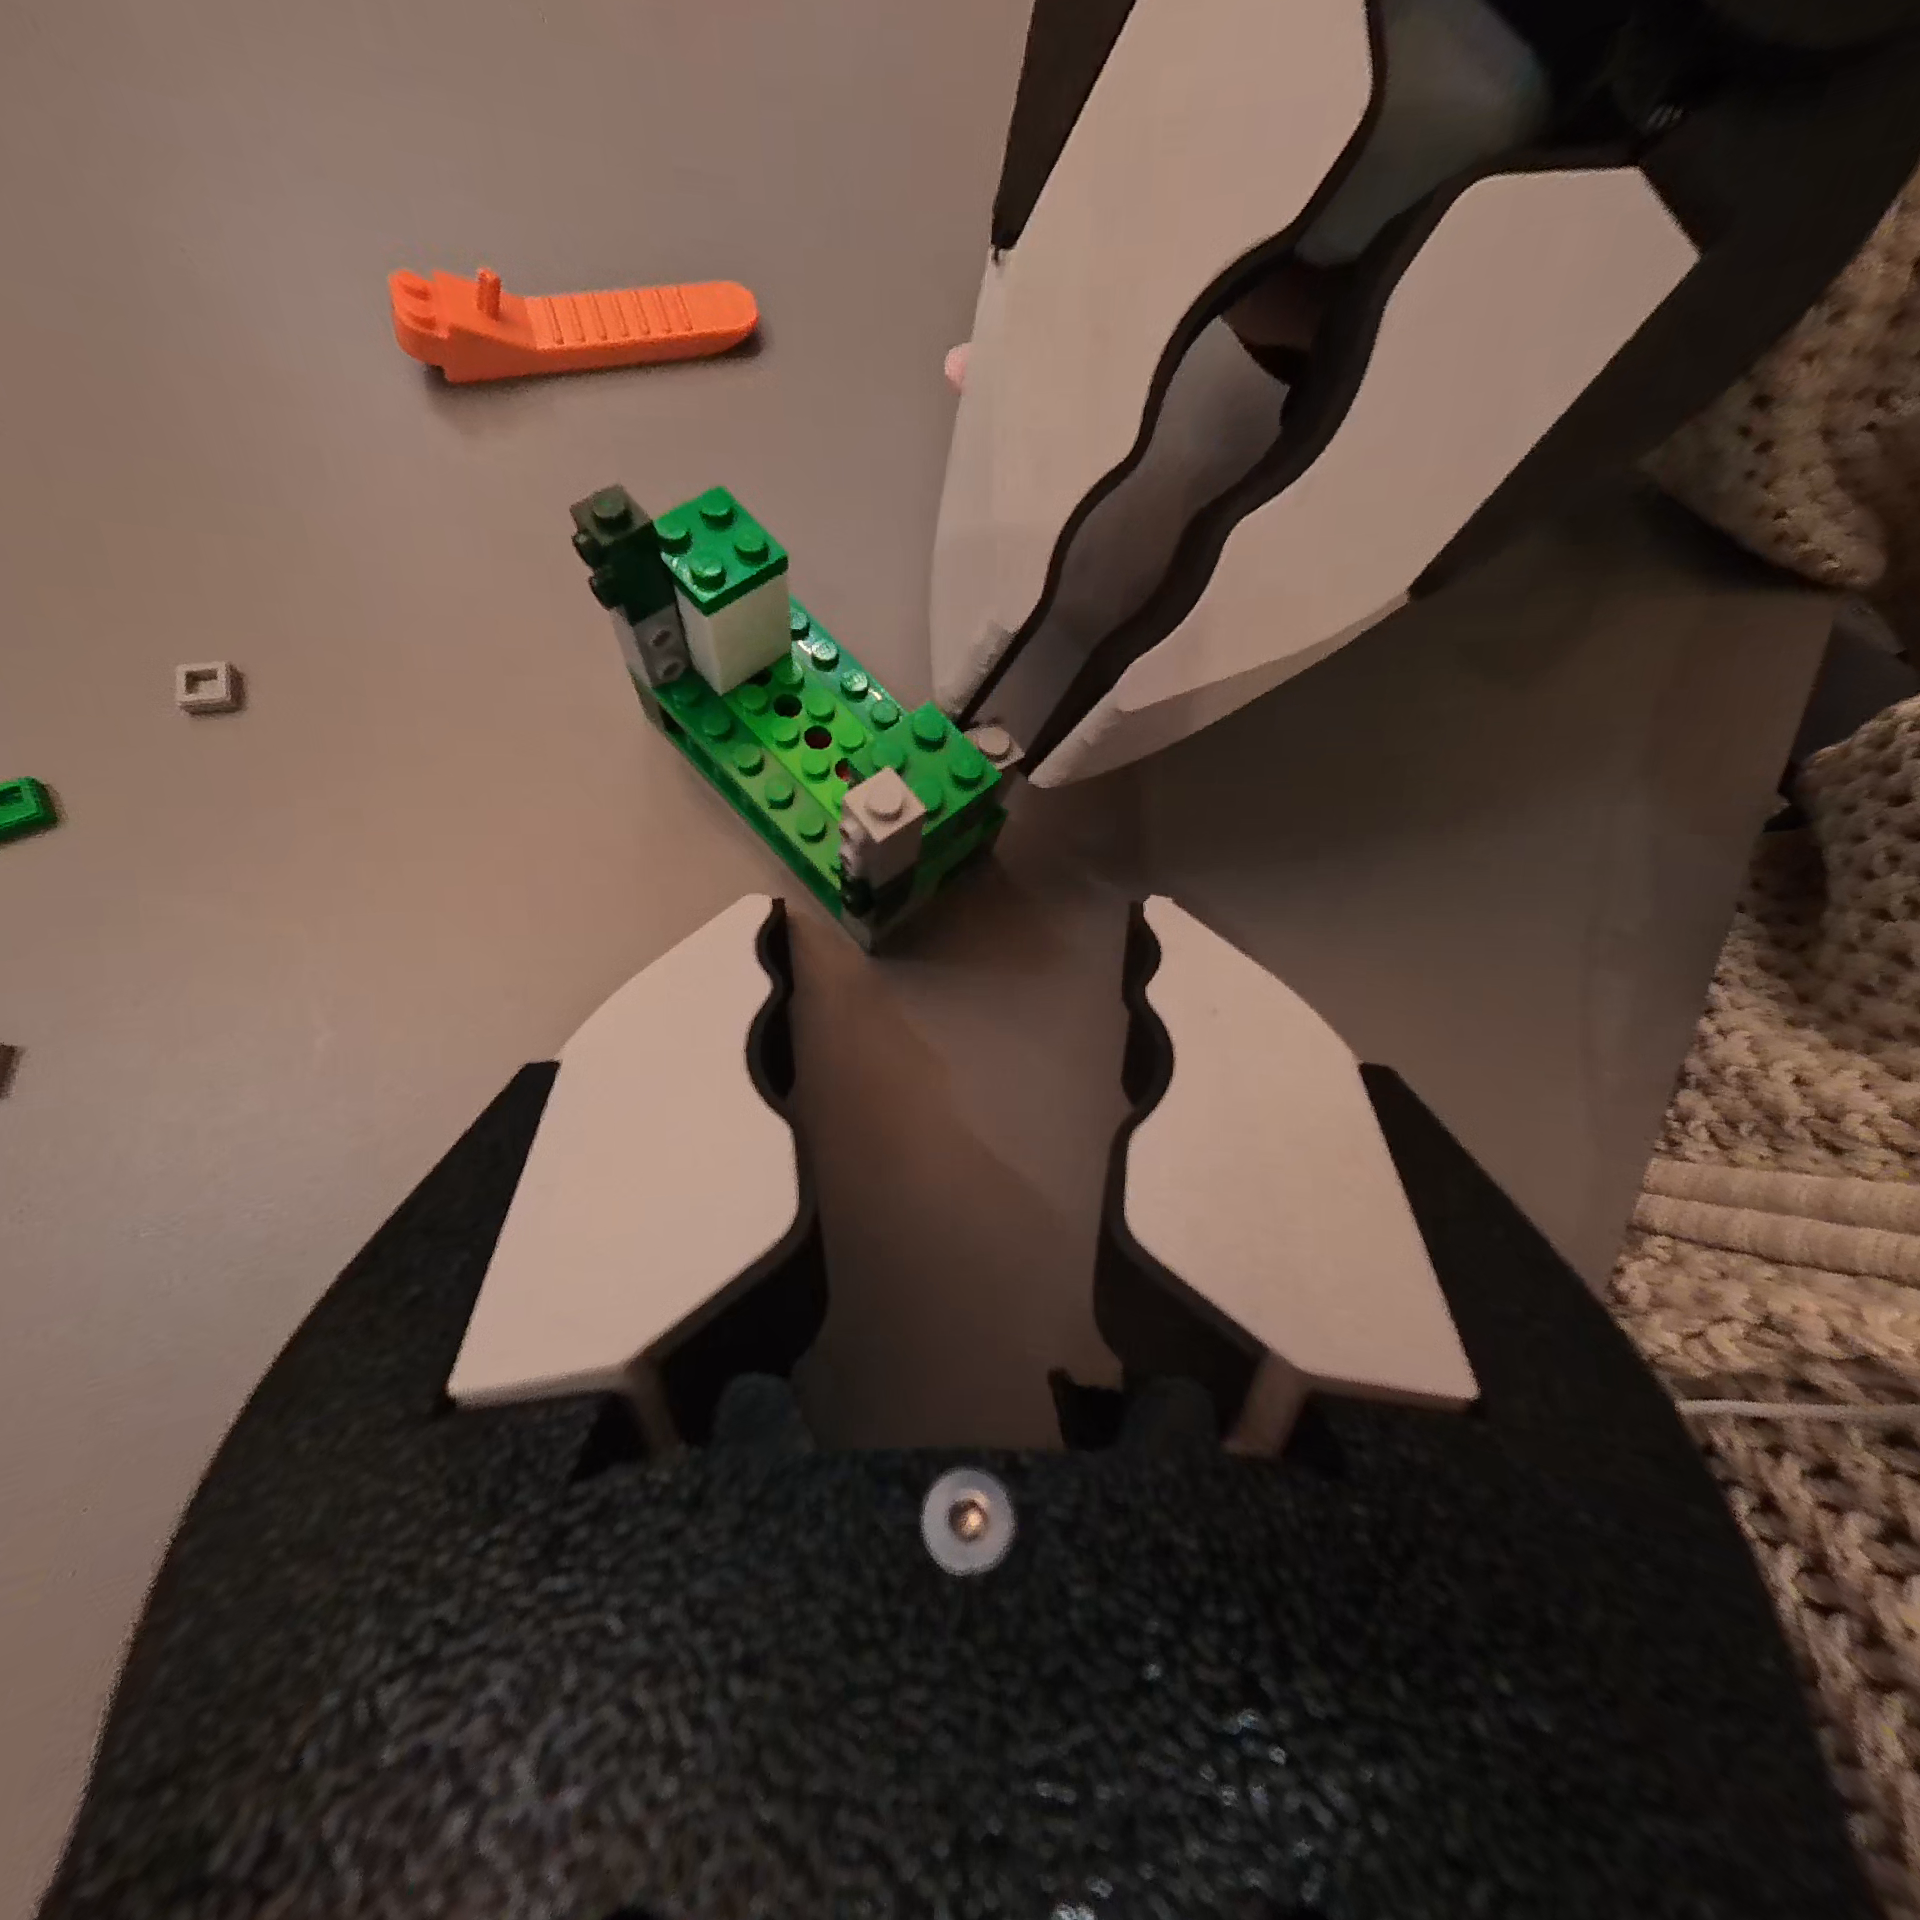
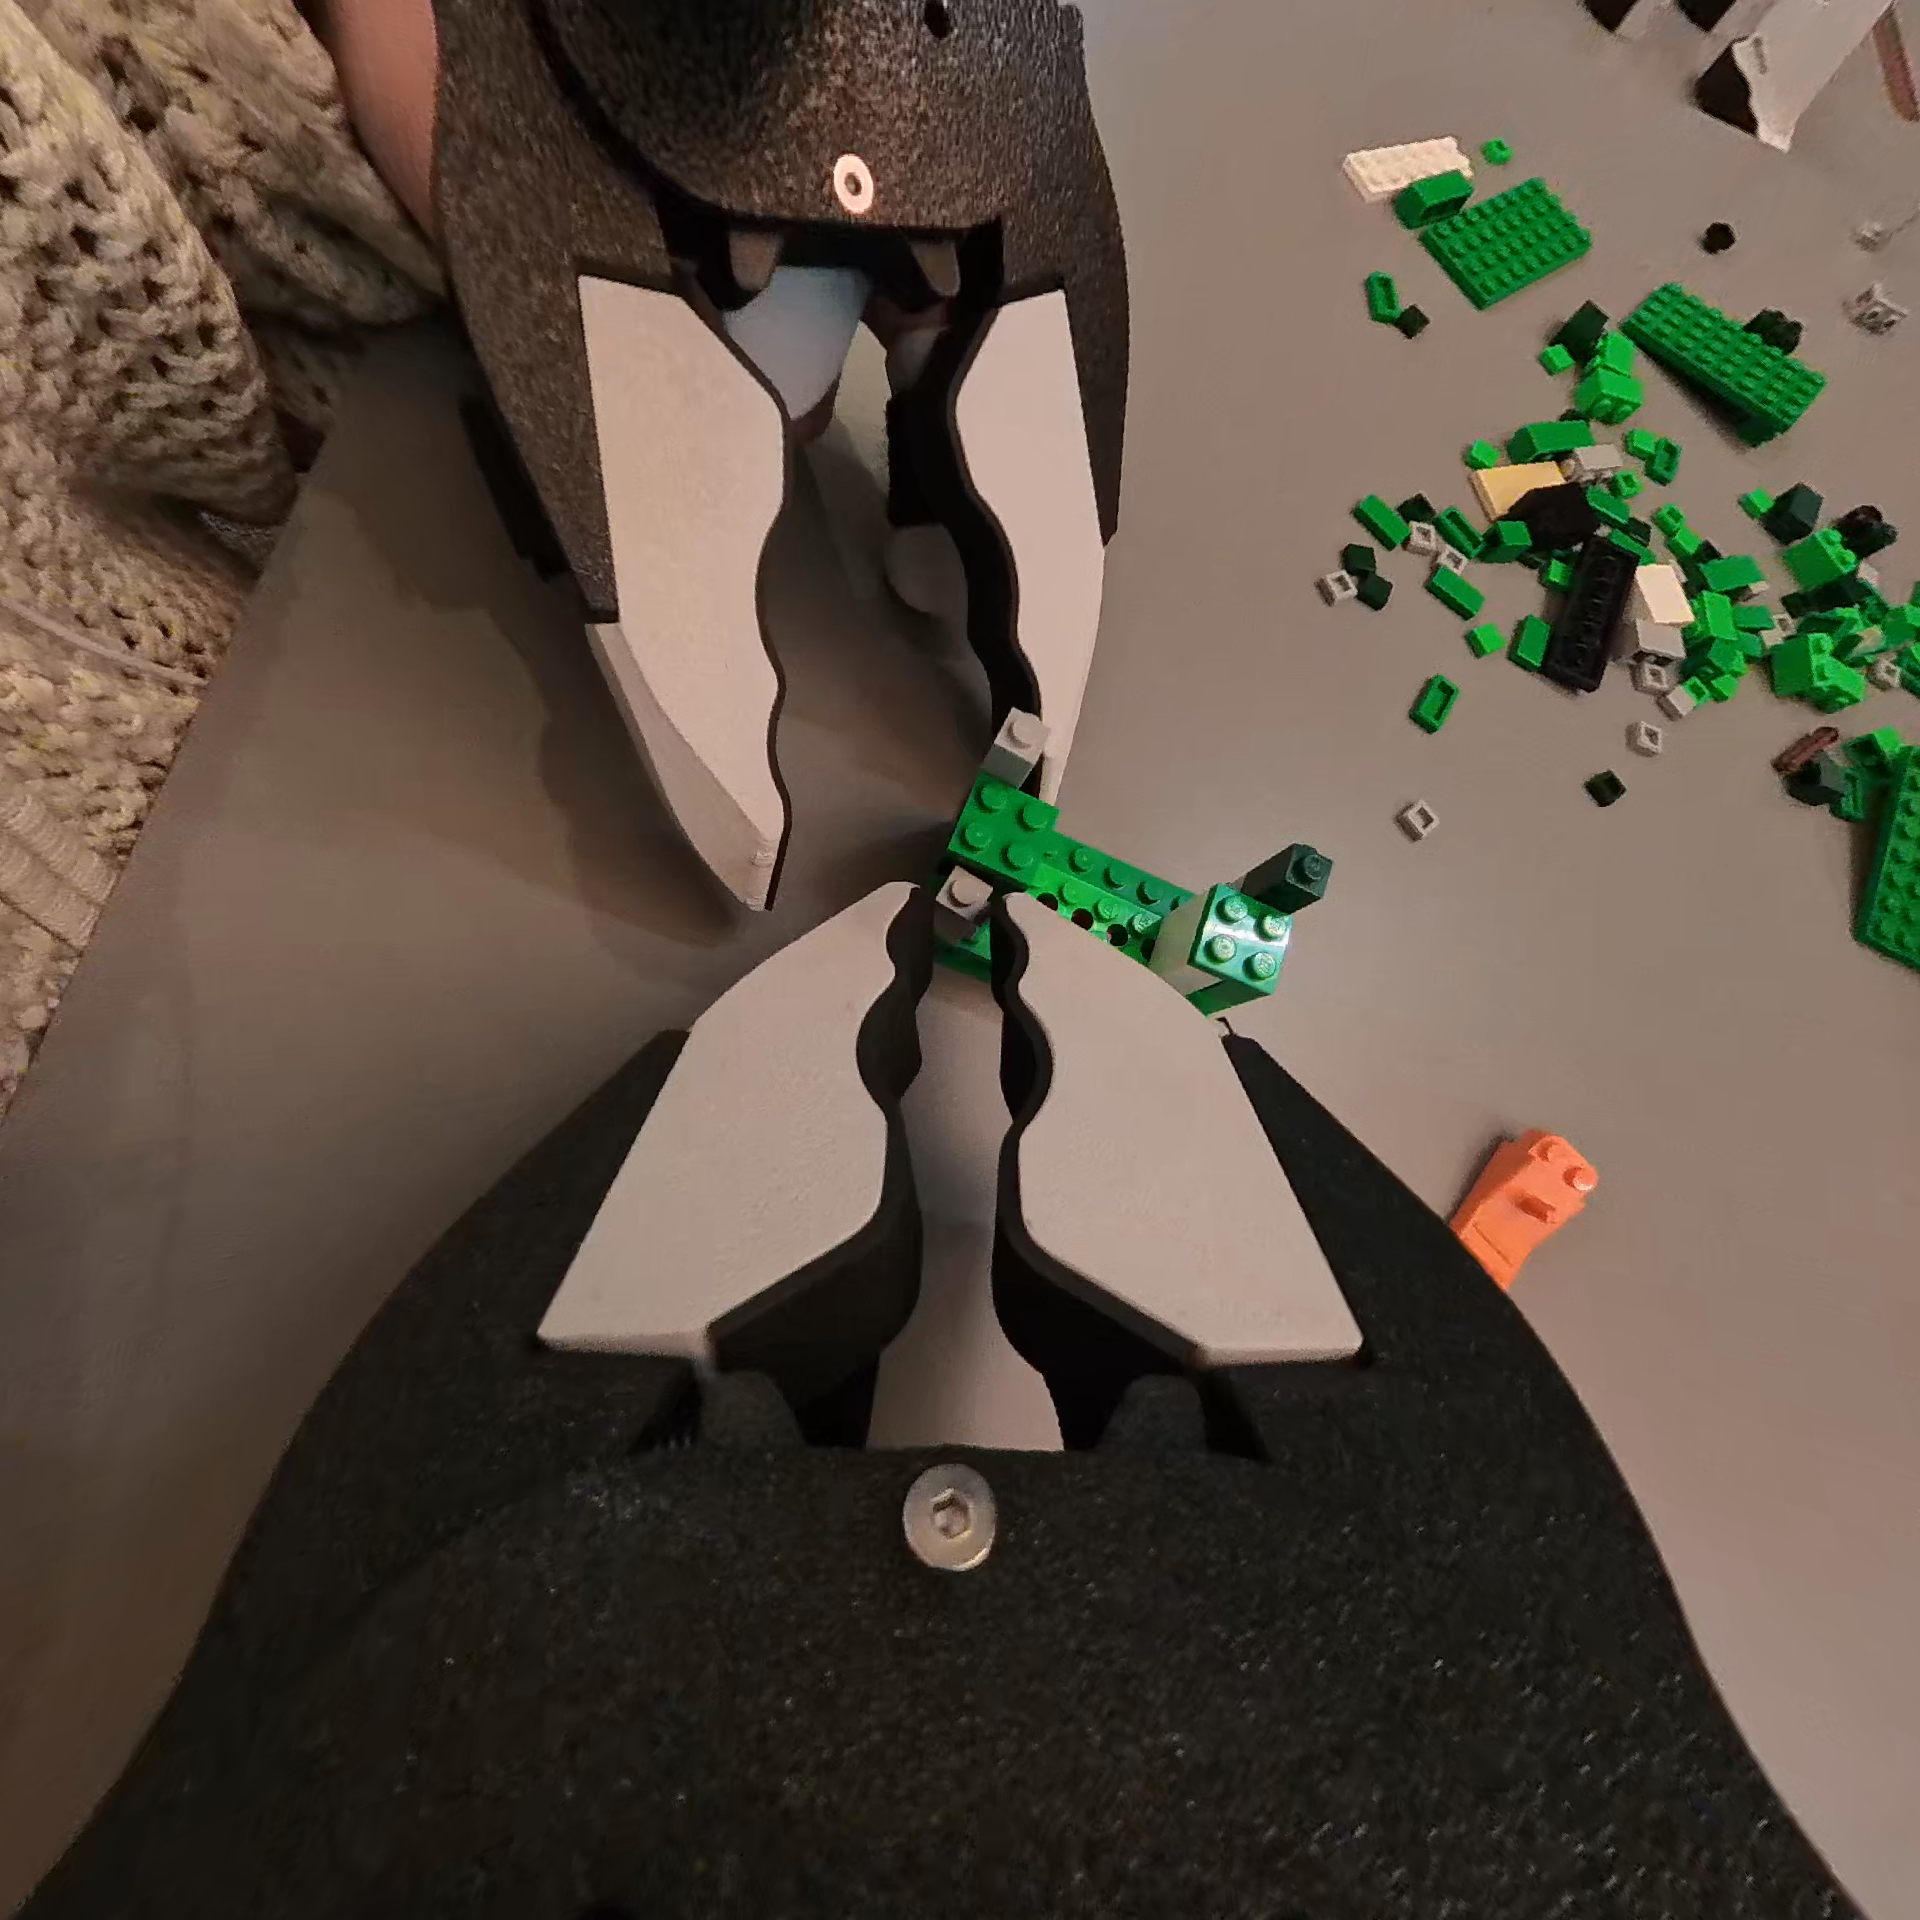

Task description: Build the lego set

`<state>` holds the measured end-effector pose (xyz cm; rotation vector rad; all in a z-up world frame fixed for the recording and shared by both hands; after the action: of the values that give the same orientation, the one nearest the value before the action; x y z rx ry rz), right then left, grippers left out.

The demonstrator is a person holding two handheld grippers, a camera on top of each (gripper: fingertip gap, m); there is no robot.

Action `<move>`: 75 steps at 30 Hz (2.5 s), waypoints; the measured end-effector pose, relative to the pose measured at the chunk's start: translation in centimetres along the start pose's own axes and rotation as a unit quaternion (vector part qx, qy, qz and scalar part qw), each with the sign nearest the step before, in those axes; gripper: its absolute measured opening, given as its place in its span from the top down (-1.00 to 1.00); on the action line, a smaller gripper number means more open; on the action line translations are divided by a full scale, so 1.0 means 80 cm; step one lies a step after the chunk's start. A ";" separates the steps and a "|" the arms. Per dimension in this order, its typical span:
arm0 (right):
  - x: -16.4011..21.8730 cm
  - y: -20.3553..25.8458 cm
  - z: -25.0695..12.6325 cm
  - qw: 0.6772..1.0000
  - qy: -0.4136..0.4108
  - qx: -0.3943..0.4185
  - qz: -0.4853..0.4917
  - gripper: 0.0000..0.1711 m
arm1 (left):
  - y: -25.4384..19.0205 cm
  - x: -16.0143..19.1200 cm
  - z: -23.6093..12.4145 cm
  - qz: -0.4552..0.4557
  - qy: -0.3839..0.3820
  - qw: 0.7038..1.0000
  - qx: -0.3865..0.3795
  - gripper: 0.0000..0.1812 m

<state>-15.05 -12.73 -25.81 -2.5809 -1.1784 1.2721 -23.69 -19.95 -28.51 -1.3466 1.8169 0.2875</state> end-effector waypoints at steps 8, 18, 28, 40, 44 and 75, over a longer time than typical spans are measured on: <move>-0.002 -0.001 0.002 1.000 -0.008 -0.014 -0.005 0.88 | -0.001 0.001 0.001 0.005 0.002 1.000 -0.001 0.35; -0.001 -0.003 0.002 1.000 -0.014 -0.009 0.016 0.87 | -0.001 0.000 0.001 0.005 0.001 1.000 -0.001 0.35; 0.004 0.001 -0.001 0.999 -0.013 0.007 0.034 0.87 | 0.000 0.000 0.001 0.004 0.001 1.000 -0.001 0.35; 0.029 0.043 -0.015 0.992 -0.020 -0.045 0.120 0.82 | -0.005 0.006 -0.012 0.028 -0.031 0.999 -0.031 0.44; 0.024 0.050 -0.007 0.996 0.012 -0.021 0.090 0.82 | -0.009 0.008 -0.023 0.032 -0.062 0.997 -0.037 0.51; -0.021 0.029 -0.054 0.827 -0.362 -0.258 0.344 0.92 | -0.082 -0.034 -0.068 0.391 -0.249 0.885 0.042 0.79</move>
<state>-11.31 -14.24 -22.60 -3.1740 -0.6566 2.5775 -20.38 -24.08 -21.26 -0.3476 1.7954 0.8800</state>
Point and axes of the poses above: each gripper's, where its closed fingertips meet, z out along the fingers, x out of its underside, y = z × x across the jaws, the point moved 7 cm from there along -z, back along the fingers, and after that the axes turned 10 degrees about -z, right-handed, at the moved point
